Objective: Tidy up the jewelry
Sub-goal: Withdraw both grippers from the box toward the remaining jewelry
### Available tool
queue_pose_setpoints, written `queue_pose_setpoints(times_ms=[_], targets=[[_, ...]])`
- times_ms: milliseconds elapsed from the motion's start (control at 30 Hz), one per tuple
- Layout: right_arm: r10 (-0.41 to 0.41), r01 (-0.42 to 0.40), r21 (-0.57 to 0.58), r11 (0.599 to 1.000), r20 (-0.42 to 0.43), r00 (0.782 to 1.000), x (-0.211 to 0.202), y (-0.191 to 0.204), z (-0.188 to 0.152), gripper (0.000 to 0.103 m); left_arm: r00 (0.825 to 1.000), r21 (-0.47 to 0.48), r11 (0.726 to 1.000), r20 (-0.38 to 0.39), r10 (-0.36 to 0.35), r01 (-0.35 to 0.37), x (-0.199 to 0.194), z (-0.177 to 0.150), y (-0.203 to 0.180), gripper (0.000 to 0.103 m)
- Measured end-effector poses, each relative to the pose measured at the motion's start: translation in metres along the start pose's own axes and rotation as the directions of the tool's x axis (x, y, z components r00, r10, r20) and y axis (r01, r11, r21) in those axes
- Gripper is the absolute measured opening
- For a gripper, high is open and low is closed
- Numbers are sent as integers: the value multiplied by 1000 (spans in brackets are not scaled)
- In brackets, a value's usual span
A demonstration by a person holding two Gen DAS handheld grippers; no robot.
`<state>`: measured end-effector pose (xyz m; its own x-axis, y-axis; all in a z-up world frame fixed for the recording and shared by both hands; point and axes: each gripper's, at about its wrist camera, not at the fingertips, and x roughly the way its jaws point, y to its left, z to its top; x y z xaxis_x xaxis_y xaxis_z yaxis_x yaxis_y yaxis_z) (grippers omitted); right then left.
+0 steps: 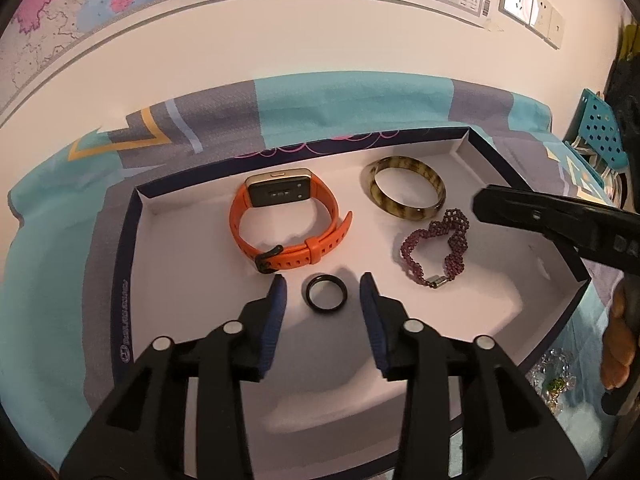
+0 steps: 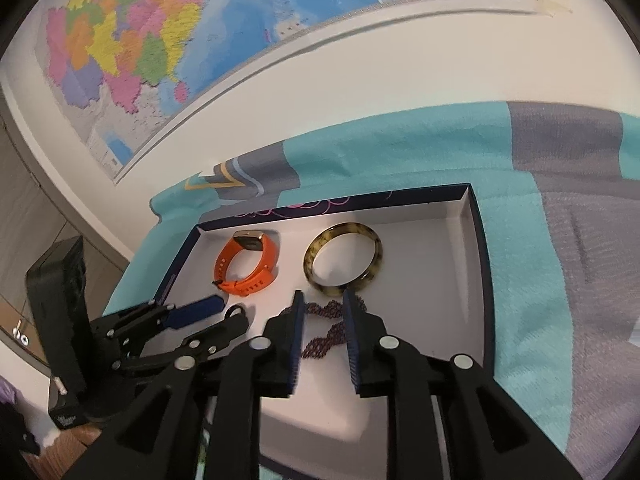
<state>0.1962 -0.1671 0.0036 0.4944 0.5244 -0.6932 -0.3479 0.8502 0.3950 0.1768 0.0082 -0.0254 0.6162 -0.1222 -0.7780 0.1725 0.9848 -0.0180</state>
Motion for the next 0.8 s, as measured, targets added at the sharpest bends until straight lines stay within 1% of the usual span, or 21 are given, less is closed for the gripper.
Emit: queue_pose_setpoints(times_ms=[33,67,100,167,233,333,400,467,567,667,733,800], targets=[[-3,3,-11,1000,3,1000,-4,2,-2,29,1000,-2,1000,6,2,-2,-2,0,0,44],[-7,7,-24,1000,6,1000,-8,4,-4,32,1000,-3,1000,17,10,-10,-5,-1,1,50],[-9,10,-39,999,9,1000,-12,5,-6,35,999,-4,1000,28,16,-16,-8,-1,1,53],[-23,25,-80,996,18,1000,-24,10,-12,37,998,-4,1000,55,21,-21,-19,-3,2,54],[-26,29,-116,993,23,999,-34,13,-18,43,996,2,999,78,32,-32,-29,-5,3,56],[-26,30,-167,986,24,999,-49,18,-30,43,994,6,1000,112,20,-21,-48,-12,4,58],[-26,28,-197,980,16,1000,-58,20,-41,43,991,9,1000,135,10,-11,-62,-19,5,62],[-24,24,-216,976,3,1000,-64,19,-52,43,989,9,1000,151,-6,5,-72,-26,6,63],[-44,40,-216,975,-15,999,-71,13,-68,43,984,15,1000,176,-13,10,-88,-39,7,64],[-47,39,-211,977,-31,998,-74,7,-81,41,983,17,1000,186,-14,11,-98,-53,5,66],[-71,58,-217,974,-50,996,-73,5,-89,34,984,21,1000,180,-11,7,-101,-62,2,66],[-60,43,-231,972,-67,996,-72,7,-95,33,984,35,999,175,-14,9,-103,-70,-1,66]])
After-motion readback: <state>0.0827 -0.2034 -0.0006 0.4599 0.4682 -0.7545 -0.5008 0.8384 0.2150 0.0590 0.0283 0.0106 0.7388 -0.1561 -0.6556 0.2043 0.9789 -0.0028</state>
